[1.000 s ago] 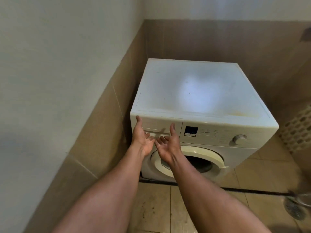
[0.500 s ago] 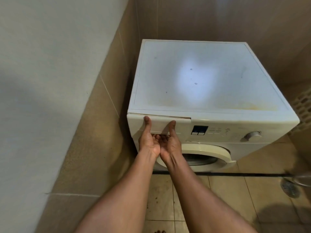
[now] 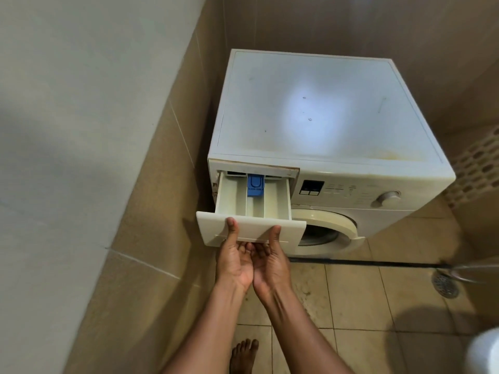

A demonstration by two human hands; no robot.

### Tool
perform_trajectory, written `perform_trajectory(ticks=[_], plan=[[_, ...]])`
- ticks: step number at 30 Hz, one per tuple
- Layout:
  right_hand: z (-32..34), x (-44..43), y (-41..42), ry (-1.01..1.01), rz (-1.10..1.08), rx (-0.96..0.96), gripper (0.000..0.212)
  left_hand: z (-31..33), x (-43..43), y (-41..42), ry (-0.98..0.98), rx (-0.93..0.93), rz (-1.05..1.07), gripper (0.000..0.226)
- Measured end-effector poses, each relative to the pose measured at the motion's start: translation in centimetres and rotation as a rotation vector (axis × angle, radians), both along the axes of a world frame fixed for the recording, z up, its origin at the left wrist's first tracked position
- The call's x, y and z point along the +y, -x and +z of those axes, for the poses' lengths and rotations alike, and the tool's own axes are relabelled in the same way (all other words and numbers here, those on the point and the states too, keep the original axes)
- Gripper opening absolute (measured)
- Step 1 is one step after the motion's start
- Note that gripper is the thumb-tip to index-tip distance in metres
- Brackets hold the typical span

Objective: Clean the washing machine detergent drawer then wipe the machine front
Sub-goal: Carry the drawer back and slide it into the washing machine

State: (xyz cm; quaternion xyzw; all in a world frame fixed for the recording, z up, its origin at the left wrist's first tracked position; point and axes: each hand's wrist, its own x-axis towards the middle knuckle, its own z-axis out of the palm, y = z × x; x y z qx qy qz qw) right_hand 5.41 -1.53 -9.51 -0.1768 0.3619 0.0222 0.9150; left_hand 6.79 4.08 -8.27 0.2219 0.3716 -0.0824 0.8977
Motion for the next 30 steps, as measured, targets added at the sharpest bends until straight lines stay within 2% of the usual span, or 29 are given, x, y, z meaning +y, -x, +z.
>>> perform_trajectory(ticks=[9, 17, 20, 23, 26, 30], plan=[[-0.3, -0.6, -4.5, 0.002, -0.004, -0.018, 0.062, -1.2, 0.2, -4.8, -0.029, -0.041, -0.024, 0.069], [-1.1, -1.6, -12.5, -0.002, 0.021, -0.069, 0.075, -2.4, 0.1, -12.9, -0.059, -0.088, -0.07, 0.087], [-1.4, -1.6, -13.9, 0.015, 0.014, -0.067, 0.083, -2.8, 0.3, -14.2, -0.085, -0.109, -0.087, 0.098], [-1.6, -1.4, -14.1, 0.03, 0.005, -0.076, 0.086, -3.2, 0.4, -14.3, -0.103, -0.109, -0.092, 0.098], [-1.7, -1.4, -13.5, 0.018, 0.003, -0.088, 0.081, -3.1, 0.4, -13.8, -0.101, -0.132, -0.103, 0.099], [-1.4, -1.0, -10.2, 0.035, 0.021, -0.085, 0.06, -3.1, 0.2, -10.6, -0.121, -0.118, -0.12, 0.082]])
